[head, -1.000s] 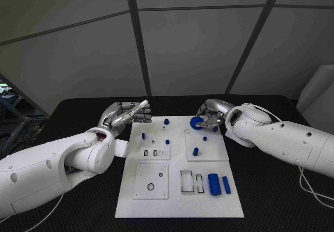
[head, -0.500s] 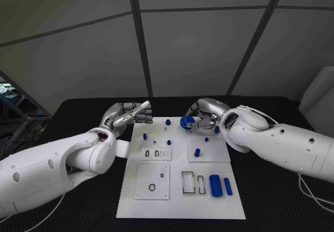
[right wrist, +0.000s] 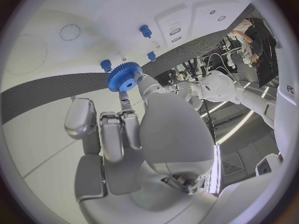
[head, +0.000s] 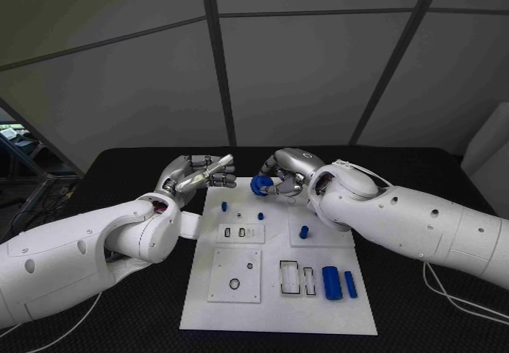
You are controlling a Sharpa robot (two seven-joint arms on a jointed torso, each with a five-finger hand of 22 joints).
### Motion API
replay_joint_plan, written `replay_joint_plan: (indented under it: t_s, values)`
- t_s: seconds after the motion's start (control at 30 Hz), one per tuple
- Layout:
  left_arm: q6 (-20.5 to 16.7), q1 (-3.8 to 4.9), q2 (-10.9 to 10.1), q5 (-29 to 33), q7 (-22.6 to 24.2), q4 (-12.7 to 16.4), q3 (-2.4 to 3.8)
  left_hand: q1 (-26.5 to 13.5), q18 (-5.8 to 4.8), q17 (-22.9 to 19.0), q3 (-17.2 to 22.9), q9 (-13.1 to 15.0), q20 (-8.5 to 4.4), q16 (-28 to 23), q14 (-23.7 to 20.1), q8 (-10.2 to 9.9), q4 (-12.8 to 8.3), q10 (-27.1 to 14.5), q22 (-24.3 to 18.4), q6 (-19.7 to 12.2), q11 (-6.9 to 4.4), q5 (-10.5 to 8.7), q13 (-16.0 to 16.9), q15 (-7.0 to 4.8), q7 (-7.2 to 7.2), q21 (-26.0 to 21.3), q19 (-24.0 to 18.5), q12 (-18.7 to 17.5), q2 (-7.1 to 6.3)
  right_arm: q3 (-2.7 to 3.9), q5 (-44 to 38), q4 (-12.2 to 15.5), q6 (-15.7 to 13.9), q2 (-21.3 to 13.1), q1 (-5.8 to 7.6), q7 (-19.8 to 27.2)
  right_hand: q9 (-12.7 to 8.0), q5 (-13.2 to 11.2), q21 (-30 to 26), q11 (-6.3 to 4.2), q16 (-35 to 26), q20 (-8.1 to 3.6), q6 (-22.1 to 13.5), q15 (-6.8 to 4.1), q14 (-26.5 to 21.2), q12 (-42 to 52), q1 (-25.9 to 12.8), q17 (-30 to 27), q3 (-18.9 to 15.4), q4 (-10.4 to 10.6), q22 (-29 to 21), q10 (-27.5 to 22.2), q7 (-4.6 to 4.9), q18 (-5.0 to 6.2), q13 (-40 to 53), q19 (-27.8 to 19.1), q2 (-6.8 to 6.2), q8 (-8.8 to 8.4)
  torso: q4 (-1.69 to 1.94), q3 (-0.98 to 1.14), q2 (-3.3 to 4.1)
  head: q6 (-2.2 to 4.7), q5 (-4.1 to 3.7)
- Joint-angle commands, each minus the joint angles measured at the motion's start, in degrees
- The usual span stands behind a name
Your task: Assemble the parts on the task board
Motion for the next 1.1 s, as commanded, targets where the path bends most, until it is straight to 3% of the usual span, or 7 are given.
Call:
replay_joint_plan:
  t_s: [0.03, 0.5, 0.73, 1.1]
  values:
    - [0.6, 0.10, 0.0, -0.9, 0.2, 0.2, 0.04, 0.7, 0.12, 0.1, -0.1, 0.0, 0.06, -0.4, 0.1, -0.4, -0.3, -0.1, 0.1, -0.3, 0.17, -0.06, 0.0, 0.23, 0.22, 0.2, -0.1, -0.3, 0.01, -0.05, -1.2, -1.4, 0.5, 1.3, 0.13, 0.0, 0.6, 0.3, 0.2, -0.23, 0.3, -0.09, 2.9, -0.18, 5.8, 0.0, -0.7, 14.0, 0.3, 0.1, 0.0, 1.0, -1.62, -0.67, 7.1, 0.5, -0.05, 0.03, -0.05, 0.04, 0.12, 0.04, 0.11]
    - [0.3, 0.18, 0.0, -0.9, 0.3, 0.3, 0.05, 0.7, 0.12, 0.1, -0.2, 0.0, 0.06, -0.4, 0.1, -0.4, -0.3, -0.1, 0.1, -0.3, 0.19, -0.06, 0.0, 0.24, 0.26, 0.2, -0.2, -0.4, -0.01, -0.82, -1.9, -4.9, 3.2, 4.6, 0.11, -0.3, 0.5, 0.3, 0.3, -0.20, 0.3, -0.08, 2.8, -0.17, 5.8, -0.1, -0.8, 14.1, 0.5, 0.0, 0.1, 0.9, -1.58, -0.69, 7.0, 0.5, -0.08, -0.11, -0.13, 0.16, 0.02, -0.44, 0.35]
    - [0.3, 0.22, 0.0, -0.9, 0.4, 0.4, 0.05, 0.6, 0.12, 0.1, -0.3, 0.0, 0.06, -0.4, 0.1, -0.4, -0.2, -0.2, 0.1, -0.3, 0.20, -0.06, 0.0, 0.24, 0.27, 0.3, -0.2, -0.4, 0.02, -1.99, -2.3, -5.6, 4.8, 5.1, 0.11, -0.9, 0.5, 0.2, 0.3, -0.14, 0.3, -0.06, 2.7, -0.13, 5.8, -0.2, -1.0, 14.1, 0.6, 0.1, 0.2, 0.9, -1.51, -0.70, 6.9, 0.5, -0.16, -0.26, -0.27, 0.15, -0.01, -0.46, 0.37]
    - [0.3, 0.25, 0.1, -0.9, 0.3, 0.3, 0.05, 0.6, 0.12, 0.1, -0.3, 0.0, 0.07, -0.4, 0.1, -0.4, -0.2, -0.2, 0.1, -0.3, 0.20, -0.06, 0.0, 0.24, 0.28, 0.3, -0.2, -0.4, 0.03, -2.28, -2.7, -6.7, 5.5, 6.0, 0.11, -1.3, 0.5, 0.0, 0.2, -0.11, 0.3, -0.03, 2.7, -0.10, 5.8, -0.6, -1.1, 14.0, 0.7, 0.1, 0.1, 0.6, -1.47, -0.68, 6.5, 0.5, -0.23, -0.37, -0.18, 0.17, 0.00, -0.63, 0.56]
